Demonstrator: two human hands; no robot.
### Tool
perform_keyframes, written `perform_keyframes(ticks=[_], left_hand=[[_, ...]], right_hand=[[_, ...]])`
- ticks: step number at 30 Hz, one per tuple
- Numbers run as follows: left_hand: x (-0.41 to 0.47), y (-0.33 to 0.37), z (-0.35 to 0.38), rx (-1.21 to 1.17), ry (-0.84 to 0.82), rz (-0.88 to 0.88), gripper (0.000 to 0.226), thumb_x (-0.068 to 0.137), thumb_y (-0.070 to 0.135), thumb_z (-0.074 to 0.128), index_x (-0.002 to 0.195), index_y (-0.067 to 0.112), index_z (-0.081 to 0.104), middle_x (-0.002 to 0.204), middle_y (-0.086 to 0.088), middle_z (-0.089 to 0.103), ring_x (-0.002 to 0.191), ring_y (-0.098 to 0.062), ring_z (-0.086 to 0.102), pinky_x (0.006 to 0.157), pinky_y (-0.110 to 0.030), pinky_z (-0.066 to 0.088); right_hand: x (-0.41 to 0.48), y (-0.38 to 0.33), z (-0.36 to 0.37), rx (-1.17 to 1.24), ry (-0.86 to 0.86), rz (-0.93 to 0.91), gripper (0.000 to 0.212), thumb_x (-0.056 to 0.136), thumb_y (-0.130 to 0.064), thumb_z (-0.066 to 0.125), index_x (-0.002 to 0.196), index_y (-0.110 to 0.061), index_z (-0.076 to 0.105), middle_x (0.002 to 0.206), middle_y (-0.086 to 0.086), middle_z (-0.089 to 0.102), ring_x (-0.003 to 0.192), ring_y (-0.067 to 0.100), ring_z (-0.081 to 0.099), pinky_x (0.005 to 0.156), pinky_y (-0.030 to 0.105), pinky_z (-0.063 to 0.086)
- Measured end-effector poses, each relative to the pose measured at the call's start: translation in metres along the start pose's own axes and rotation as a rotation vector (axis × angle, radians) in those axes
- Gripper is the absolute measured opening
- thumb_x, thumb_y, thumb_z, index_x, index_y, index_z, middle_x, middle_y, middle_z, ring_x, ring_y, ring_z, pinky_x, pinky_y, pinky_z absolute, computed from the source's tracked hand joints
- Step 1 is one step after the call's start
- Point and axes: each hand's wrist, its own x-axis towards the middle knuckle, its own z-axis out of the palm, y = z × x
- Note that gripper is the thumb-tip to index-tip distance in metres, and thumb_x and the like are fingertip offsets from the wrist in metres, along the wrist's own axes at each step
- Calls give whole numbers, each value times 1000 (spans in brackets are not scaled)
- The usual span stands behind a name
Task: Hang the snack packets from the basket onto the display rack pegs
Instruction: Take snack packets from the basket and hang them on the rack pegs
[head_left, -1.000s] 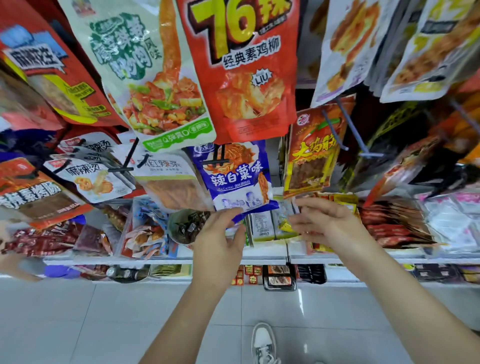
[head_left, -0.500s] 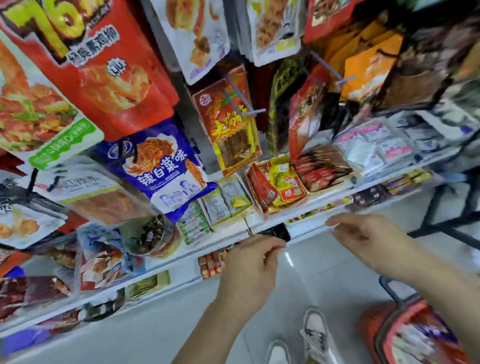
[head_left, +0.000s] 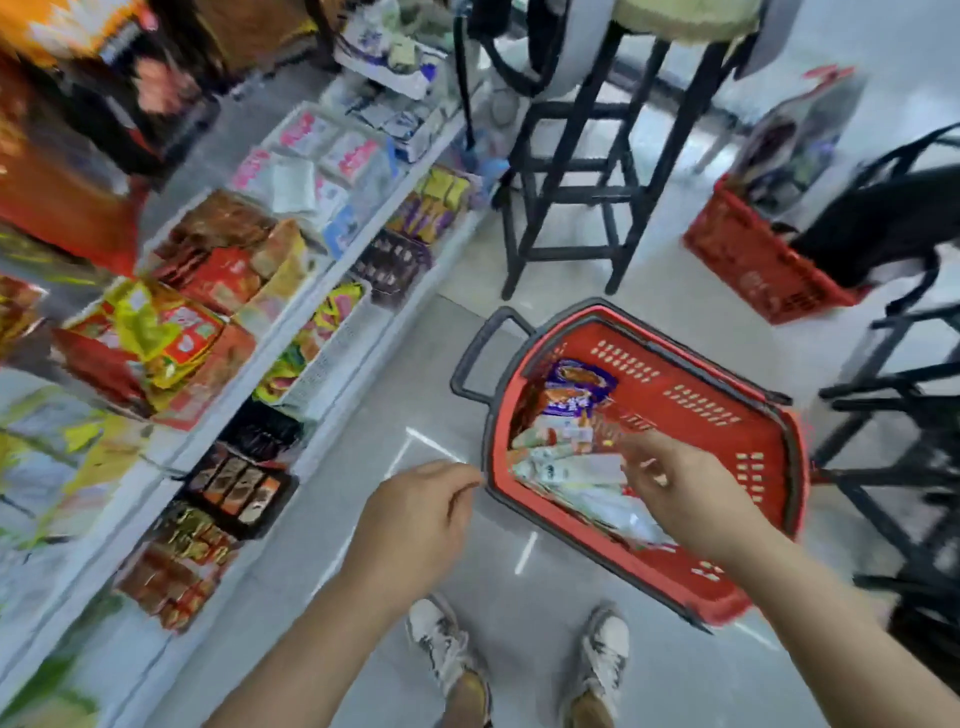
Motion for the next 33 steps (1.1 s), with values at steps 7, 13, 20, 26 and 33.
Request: perform_keyframes(ticks=[7, 13, 20, 26, 33], left_hand=[[37, 45, 128, 100, -169, 133, 24, 80, 24, 54, 93, 27, 74, 88, 8, 72, 82, -18, 67, 70, -28, 54], [96, 40, 255, 242, -314, 266, 23, 92, 19, 56, 108, 26, 71, 106, 5, 71, 100, -18, 63, 83, -31, 48], [188, 23, 369, 641, -647, 566, 22, 93, 21, 51, 107, 26, 68, 105, 4, 70, 92, -19, 63, 75, -33, 53], [227, -25, 426, 1009, -831, 632, 20, 90, 27, 55, 103, 17, 67, 100, 0, 67, 84, -20, 58, 65, -30, 45], [215, -47, 443, 790, -788, 602, 28, 94, 36, 53, 116, 24, 65, 105, 5, 66, 89, -17, 57, 74, -27, 45]], right_hand=[[-17, 164, 34, 109, -29, 245, 41, 93, -17, 58, 133, -18, 56, 129, 7, 63, 110, 24, 63, 92, 30, 44], [38, 256, 88, 132, -39, 117, 47, 93, -33, 60, 138, -22, 49, 133, 2, 59, 112, 20, 59, 93, 29, 43], [161, 295, 154, -338, -194, -51, 74, 89, -51, 61, 148, -19, 30, 138, 9, 55, 124, 29, 52, 96, 32, 43], [232, 347, 222, -602, -584, 134, 129, 63, -65, 79, 154, -31, -6, 159, 3, 28, 141, 31, 35, 115, 45, 31], [225, 373, 283, -828, -540, 69, 145, 55, -64, 83, 151, -24, -18, 162, 18, 3, 147, 43, 3, 109, 70, 18]])
